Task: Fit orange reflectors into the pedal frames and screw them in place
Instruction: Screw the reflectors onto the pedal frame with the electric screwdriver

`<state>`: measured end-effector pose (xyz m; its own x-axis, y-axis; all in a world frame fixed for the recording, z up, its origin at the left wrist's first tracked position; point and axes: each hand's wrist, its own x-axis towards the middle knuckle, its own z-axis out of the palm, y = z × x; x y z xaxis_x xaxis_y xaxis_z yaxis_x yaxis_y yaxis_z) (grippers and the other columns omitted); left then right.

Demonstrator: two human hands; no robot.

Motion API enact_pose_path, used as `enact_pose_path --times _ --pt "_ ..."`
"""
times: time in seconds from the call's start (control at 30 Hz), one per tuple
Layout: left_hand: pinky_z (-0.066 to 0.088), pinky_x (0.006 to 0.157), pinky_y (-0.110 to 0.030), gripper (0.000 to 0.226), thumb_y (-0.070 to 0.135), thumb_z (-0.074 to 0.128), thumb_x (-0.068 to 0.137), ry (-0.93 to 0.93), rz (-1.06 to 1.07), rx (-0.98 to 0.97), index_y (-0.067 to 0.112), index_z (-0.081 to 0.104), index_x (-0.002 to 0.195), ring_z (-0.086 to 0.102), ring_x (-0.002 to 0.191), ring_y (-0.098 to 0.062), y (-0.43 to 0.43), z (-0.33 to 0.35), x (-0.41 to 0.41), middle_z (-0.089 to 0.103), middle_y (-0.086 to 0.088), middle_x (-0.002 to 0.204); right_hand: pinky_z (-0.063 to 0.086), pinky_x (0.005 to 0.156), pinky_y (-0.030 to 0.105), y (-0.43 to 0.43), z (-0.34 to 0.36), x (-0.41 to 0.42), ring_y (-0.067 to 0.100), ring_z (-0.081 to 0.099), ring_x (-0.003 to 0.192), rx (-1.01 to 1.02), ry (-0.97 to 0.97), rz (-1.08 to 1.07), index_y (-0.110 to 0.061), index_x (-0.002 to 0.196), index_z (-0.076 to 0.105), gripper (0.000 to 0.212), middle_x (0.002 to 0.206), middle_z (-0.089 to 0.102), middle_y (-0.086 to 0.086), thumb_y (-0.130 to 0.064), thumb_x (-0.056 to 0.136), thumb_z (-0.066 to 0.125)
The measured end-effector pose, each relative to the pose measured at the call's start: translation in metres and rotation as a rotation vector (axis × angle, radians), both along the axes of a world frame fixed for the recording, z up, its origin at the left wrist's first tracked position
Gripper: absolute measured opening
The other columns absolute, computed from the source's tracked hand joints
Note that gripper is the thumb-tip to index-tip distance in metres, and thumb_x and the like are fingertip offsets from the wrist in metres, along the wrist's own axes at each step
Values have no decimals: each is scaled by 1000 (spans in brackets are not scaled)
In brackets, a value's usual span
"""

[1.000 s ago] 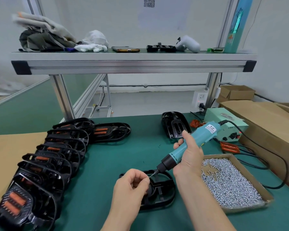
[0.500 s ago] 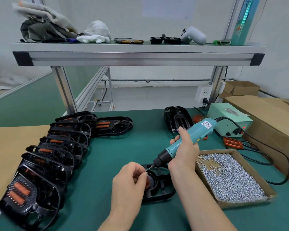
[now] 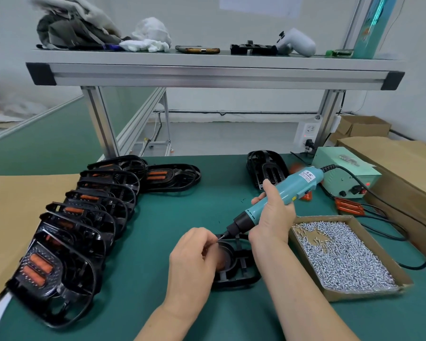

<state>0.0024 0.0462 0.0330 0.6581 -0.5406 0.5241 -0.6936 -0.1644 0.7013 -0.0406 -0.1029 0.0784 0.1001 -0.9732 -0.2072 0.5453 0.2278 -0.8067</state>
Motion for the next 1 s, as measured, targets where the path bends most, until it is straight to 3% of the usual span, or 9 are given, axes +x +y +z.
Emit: enact_pose_path --times 0.1,0.2,0.37,0.5,0.6,0.73,1.0 --pt "46 70 -24 33 -10 72 75 -26 -23 -25 20 63 83 58 75 -9 0 0 0 58 13 77 49 57 28 0 2 0 8 58 49 -11 -7 3 -21 98 58 24 55 57 -11 -21 84 77" --pt "46 77 -14 43 -7 73 76 46 -63 -41 25 64 103 61 83 -8 2 -1 0 61 14 83 49 57 28 -1 4 -2 9 56 49 -36 -22 0 -20 96 57 22 53 56 -10 -20 84 76" --pt "42 90 -17 53 26 73 77 192 -92 79 47 50 120 54 109 0 9 -6 9 60 28 103 48 50 21 -5 10 -7 10 54 47 -142 0 -22 -18 93 56 20 52 55 -10 -18 84 74" --pt "30 105 -24 40 44 56 76 -27 -152 248 36 60 115 39 121 3 18 -20 24 48 31 116 46 51 22 -1 12 -10 13 50 46 -277 27 -12 -19 86 56 19 55 56 -6 -19 78 74" --pt "23 109 -26 31 42 56 74 29 -171 311 35 66 103 34 130 -5 20 -35 28 44 22 126 45 51 25 9 11 -8 14 48 46 -374 57 10 -20 82 57 19 60 58 -7 -19 75 74" --pt "25 107 -27 21 45 57 73 57 -164 271 33 68 87 36 130 -8 20 -43 29 46 18 127 45 49 23 20 6 -4 12 50 45 -475 123 41 -21 82 58 16 58 57 -11 -17 80 74" --pt "23 105 -26 25 48 55 75 20 -165 286 30 68 85 36 131 -11 20 -44 30 47 14 130 44 47 20 26 1 3 12 52 44 -548 187 44 -18 82 61 13 62 58 3 -20 80 74"
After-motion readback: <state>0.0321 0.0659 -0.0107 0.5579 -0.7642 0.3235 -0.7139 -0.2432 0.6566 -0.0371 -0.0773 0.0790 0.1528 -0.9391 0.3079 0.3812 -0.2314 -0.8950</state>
